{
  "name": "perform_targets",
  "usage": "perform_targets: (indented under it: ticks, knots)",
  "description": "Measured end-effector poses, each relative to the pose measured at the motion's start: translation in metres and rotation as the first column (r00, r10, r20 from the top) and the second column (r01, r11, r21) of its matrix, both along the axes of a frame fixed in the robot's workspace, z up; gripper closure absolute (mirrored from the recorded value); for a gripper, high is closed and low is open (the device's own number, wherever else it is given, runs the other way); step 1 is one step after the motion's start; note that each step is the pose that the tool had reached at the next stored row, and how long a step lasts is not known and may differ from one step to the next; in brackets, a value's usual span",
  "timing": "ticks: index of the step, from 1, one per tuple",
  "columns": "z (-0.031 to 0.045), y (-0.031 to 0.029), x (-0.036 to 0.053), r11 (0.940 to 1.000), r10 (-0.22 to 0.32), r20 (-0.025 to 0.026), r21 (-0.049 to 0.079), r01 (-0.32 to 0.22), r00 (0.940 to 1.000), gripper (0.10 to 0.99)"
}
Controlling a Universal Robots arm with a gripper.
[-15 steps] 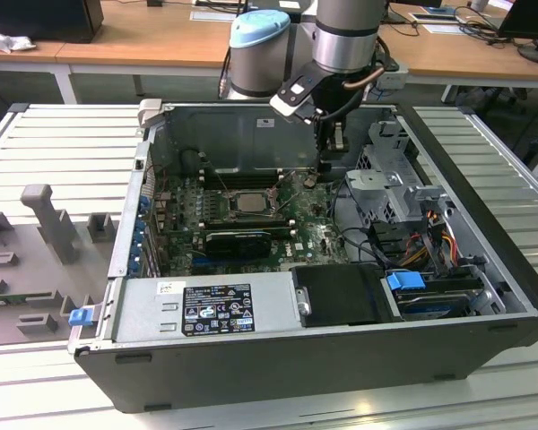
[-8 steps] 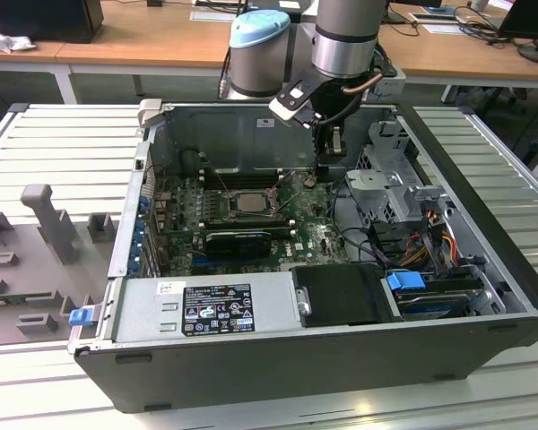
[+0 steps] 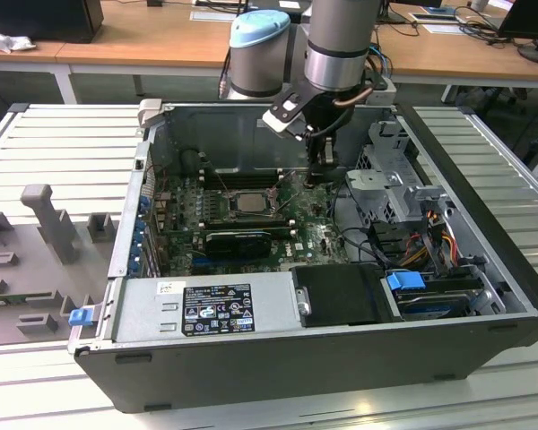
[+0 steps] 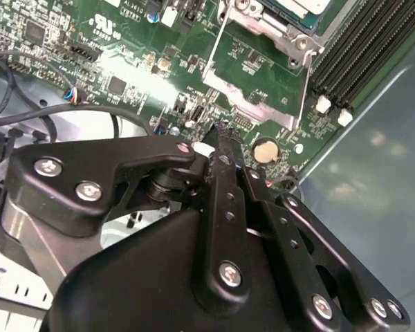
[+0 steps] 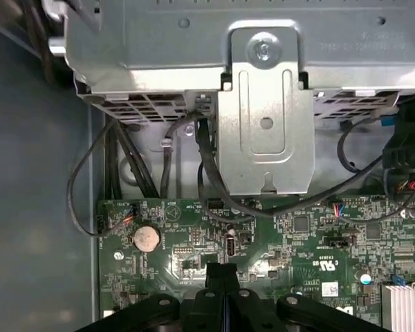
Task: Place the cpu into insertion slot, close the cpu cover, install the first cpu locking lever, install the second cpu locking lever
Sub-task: 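Close the cpu cover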
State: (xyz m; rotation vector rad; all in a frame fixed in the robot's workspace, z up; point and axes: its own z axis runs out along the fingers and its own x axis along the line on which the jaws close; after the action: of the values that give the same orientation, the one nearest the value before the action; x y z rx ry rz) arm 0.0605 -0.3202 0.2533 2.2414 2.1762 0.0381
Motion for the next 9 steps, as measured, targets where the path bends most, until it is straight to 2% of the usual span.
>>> perform_targets:
  ticks: [3,9]
  knots:
    - [-0.0017,0.0000,-0.0094,1.0000,0.001,-0.0022,0.000,-0.001,1.0000,0.980]
    - [-0.0018,0.0000,-0.0161,1.0000,0.001,-0.0028,0.000,-0.001,1.0000,0.980]
